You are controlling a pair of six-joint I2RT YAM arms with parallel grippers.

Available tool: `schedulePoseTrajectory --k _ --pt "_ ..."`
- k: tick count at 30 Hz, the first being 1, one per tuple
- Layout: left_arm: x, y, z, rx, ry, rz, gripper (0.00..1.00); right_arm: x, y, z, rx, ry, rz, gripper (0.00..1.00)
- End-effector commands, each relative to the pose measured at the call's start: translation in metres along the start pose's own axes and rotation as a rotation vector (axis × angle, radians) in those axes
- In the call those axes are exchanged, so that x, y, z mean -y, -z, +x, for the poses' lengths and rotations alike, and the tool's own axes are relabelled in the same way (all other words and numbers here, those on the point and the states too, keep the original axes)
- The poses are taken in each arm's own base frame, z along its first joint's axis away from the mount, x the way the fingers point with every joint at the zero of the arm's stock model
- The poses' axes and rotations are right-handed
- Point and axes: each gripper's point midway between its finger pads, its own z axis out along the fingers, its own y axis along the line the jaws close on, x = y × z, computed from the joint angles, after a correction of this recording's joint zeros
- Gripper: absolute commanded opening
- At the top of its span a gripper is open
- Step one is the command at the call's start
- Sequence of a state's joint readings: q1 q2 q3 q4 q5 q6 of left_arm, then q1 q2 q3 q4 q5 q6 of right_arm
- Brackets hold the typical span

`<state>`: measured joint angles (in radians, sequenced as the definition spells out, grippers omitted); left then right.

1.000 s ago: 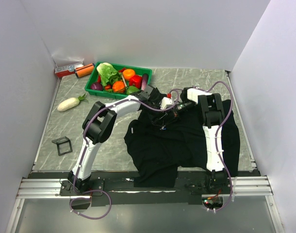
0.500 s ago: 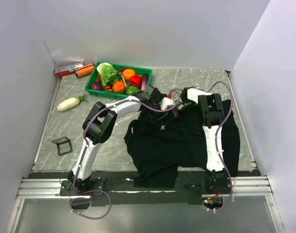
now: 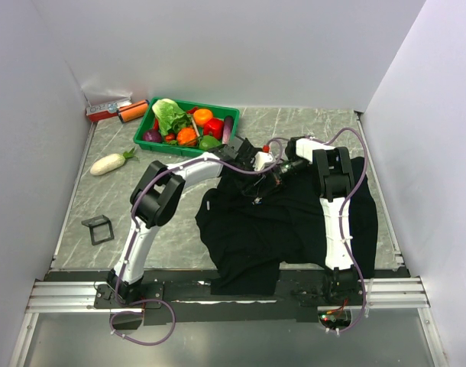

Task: Remove the brooch from the garment

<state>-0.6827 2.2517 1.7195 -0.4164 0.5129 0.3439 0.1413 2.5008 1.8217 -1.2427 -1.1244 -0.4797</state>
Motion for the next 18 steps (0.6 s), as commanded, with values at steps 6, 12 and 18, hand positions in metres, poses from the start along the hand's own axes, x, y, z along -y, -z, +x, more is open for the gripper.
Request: schedulePoseTrajectory --k 6,12,18 --pt "-0.064 0.063 -0.060 0.269 0.036 -0.250 0.50 -0.060 0.022 0.044 -0.140 -0.092 0.024 0.00" --pt "-0.056 0.094 -0.079 0.362 0.040 -0.234 0.50 -0.069 0.028 0.051 -0.147 -0.085 0.056 0.00" --pt "-0.031 0.099 -0.083 0.367 0.005 -0.098 0.52 -0.074 0.033 0.061 -0.163 -0.093 0.091 0.00"
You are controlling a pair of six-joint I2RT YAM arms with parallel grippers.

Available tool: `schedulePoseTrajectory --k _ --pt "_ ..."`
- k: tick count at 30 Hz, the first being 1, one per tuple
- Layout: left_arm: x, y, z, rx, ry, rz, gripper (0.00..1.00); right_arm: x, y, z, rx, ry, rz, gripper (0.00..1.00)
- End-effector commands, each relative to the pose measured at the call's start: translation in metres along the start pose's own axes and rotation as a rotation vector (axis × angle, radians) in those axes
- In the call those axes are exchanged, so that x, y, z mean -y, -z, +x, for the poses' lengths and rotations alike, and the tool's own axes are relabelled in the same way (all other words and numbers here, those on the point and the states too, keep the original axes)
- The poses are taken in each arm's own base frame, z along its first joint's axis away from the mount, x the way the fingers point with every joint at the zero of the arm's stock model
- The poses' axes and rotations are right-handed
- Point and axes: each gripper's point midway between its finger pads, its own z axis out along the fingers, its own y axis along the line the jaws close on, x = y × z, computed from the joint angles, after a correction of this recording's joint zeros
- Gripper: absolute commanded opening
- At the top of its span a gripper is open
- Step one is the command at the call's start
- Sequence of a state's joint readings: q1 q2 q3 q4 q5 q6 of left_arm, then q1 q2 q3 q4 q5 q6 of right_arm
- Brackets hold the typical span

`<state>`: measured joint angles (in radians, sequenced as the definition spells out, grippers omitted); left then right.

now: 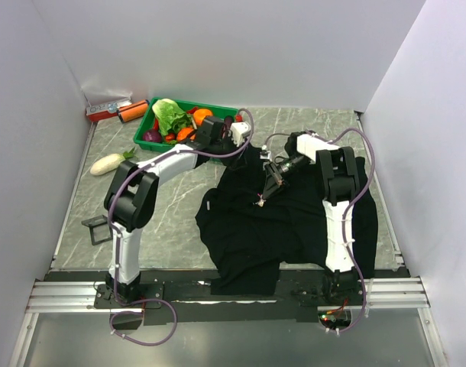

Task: Remove the brooch from the garment

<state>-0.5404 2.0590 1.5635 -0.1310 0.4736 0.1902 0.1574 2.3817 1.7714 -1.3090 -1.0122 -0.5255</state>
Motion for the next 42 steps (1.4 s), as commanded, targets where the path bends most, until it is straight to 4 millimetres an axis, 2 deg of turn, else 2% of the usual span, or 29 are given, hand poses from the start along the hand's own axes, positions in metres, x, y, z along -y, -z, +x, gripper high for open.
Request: schedulePoseTrajectory --k 1,2,4,5,6,7,8,11,15,18,19,22,28,32,36,39,40,42 --pt "0.044 0.017 -0.041 0.092 -0.067 0.197 0.53 -0.053 0.023 0.040 -0.111 -0.144 -0.005 0.00" --pt "0.055 0.020 -0.030 0.045 -0.052 0.257 0.55 -0.054 0.025 0.041 -0.114 -0.141 0.003 0.00" --pt "0.071 0.024 -0.020 0.027 -0.044 0.328 0.56 -0.055 0.029 0.045 -0.121 -0.142 0.041 0.00" --pt "0.074 0.029 -0.026 0.052 -0.059 0.333 0.57 -0.054 0.031 0.047 -0.125 -0.136 0.069 0.00" --pt "0.079 0.030 -0.024 0.059 -0.065 0.340 0.57 -0.058 0.034 0.052 -0.123 -0.150 0.115 0.00" --pt "0.085 0.031 -0.013 0.047 -0.059 0.351 0.58 -0.058 0.034 0.056 -0.138 -0.139 0.160 0.00" --pt "0.088 0.036 -0.018 0.067 -0.078 0.351 0.59 -0.054 0.036 0.063 -0.161 -0.131 0.214 0.00" --pt "0.100 0.034 -0.014 0.061 -0.097 0.387 0.61 -0.060 0.040 0.078 -0.175 -0.120 0.297 0.00" --pt "0.113 0.023 -0.010 0.061 -0.087 0.432 0.62 -0.064 0.048 0.062 -0.101 -0.057 0.354 0.00" --pt "0.120 0.012 -0.018 0.095 -0.085 0.443 0.62 -0.058 0.057 0.044 -0.057 -0.019 0.419 0.00" --pt "0.121 0.009 -0.028 0.126 -0.098 0.444 0.63 -0.058 0.059 0.040 -0.047 -0.010 0.432 0.00" --pt "0.128 -0.001 -0.031 0.136 -0.094 0.468 0.65 -0.055 0.064 0.028 -0.017 0.009 0.457 0.00" --pt "0.139 -0.020 -0.014 0.097 -0.080 0.515 0.66 -0.054 0.074 -0.001 0.078 0.035 0.485 0.00" --pt "0.147 -0.021 -0.010 0.087 -0.061 0.535 0.64 -0.056 0.077 -0.020 0.136 0.035 0.476 0.00" --pt "0.149 -0.020 -0.006 0.067 -0.047 0.531 0.59 -0.057 0.077 -0.033 0.168 0.030 0.455 0.00" --pt "0.149 -0.018 -0.005 0.059 -0.050 0.530 0.49 -0.055 0.078 -0.040 0.181 0.031 0.464 0.00" --pt "0.150 -0.016 -0.005 0.059 -0.049 0.537 0.40 -0.056 0.079 -0.041 0.185 0.031 0.465 0.00" --pt "0.152 -0.016 -0.006 0.057 -0.048 0.549 0.33 -0.056 0.079 -0.044 0.192 0.034 0.466 0.00"
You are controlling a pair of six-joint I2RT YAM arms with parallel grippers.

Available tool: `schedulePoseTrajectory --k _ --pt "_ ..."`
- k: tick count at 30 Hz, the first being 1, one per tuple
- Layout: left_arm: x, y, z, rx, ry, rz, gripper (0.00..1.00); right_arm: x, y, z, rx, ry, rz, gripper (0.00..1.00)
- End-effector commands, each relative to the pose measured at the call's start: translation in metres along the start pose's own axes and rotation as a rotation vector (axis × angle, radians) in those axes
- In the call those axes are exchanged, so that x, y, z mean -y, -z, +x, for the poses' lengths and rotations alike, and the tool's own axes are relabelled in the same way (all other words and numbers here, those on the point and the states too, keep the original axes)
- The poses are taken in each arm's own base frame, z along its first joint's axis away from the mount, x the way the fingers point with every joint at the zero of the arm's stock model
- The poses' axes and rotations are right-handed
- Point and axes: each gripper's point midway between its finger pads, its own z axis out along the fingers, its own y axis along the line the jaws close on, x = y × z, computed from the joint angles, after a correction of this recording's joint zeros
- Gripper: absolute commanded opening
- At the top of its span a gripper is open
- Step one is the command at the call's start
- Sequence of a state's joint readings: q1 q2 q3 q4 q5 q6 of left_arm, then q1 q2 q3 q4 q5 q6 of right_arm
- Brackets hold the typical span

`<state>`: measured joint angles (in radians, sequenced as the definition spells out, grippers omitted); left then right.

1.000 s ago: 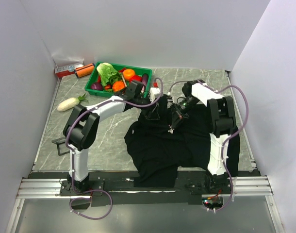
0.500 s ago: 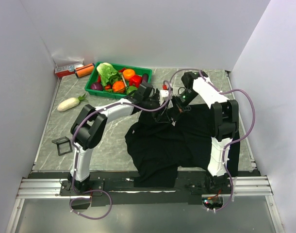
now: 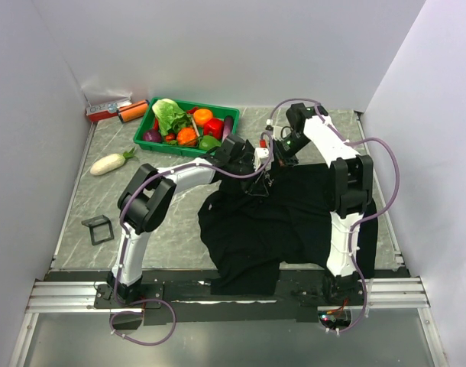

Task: Remove the brooch from the garment

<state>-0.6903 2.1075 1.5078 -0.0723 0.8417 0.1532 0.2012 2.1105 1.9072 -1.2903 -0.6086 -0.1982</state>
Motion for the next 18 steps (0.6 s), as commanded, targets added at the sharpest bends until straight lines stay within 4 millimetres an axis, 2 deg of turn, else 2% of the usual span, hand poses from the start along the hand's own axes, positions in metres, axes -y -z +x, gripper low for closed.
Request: schedulePoseTrajectory --k 1,6,7,12,18 --pt "0.014 0.002 -0.022 0.037 -0.046 0.058 0.29 -0.001 0.008 -0.021 0.071 0.004 -0.003 0.00" --pt "0.015 0.005 -0.028 0.036 -0.088 0.052 0.10 0.003 0.006 -0.022 0.073 0.001 0.019 0.00" --pt "0.015 0.005 -0.027 0.032 -0.096 0.048 0.08 0.003 0.006 -0.022 0.074 -0.001 0.017 0.00" --pt "0.012 0.007 -0.021 -0.003 -0.098 0.026 0.09 0.000 0.006 -0.024 0.080 0.008 0.000 0.00" --pt "-0.012 0.016 -0.023 -0.010 -0.114 -0.090 0.11 -0.003 0.004 -0.016 0.056 0.028 -0.022 0.00"
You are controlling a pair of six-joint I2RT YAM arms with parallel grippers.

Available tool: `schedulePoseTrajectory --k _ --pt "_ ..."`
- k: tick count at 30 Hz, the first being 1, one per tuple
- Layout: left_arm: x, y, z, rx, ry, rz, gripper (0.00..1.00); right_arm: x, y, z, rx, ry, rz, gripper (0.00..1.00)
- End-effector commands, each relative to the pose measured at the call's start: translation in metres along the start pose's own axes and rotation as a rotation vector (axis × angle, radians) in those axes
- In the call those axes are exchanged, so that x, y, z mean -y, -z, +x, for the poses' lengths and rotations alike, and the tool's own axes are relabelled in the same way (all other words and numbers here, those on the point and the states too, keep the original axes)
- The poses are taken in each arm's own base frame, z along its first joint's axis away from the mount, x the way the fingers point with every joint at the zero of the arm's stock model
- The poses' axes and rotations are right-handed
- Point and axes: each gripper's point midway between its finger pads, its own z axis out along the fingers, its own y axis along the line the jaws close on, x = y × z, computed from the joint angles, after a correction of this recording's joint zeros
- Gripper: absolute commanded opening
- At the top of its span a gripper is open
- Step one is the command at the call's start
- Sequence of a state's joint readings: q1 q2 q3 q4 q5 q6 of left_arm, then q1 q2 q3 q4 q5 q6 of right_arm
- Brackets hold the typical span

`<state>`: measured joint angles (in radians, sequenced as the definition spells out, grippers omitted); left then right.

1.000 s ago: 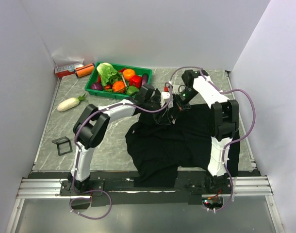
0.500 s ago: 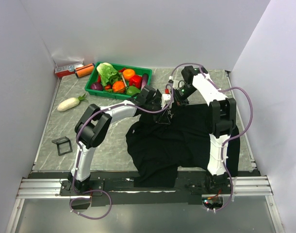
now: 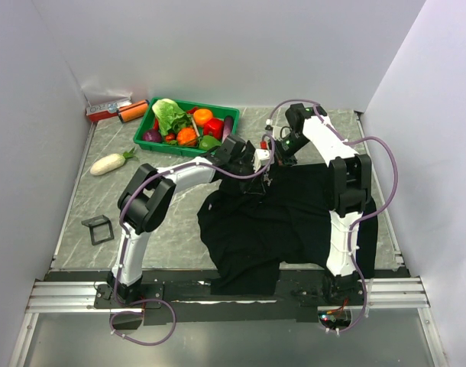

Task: Remove the brooch from the garment

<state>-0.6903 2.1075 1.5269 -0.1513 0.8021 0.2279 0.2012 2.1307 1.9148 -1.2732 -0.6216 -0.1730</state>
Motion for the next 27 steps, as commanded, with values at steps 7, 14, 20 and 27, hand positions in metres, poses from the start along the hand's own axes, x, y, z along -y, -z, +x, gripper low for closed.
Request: schedulePoseTrajectory --k 7,14,20,27 --pt "-0.026 0.020 -0.034 0.047 -0.072 -0.104 0.11 -0.013 0.008 -0.003 0.038 0.056 -0.040 0.00" --pt "-0.036 0.024 -0.037 0.067 -0.053 -0.135 0.13 -0.019 0.005 0.003 0.013 0.076 -0.071 0.00" --pt "-0.040 0.027 -0.037 0.078 -0.039 -0.136 0.22 -0.025 -0.004 0.014 -0.032 0.079 -0.117 0.00" --pt "-0.026 0.030 -0.020 0.067 -0.003 -0.058 0.41 -0.028 -0.030 0.039 -0.141 0.068 -0.241 0.00"
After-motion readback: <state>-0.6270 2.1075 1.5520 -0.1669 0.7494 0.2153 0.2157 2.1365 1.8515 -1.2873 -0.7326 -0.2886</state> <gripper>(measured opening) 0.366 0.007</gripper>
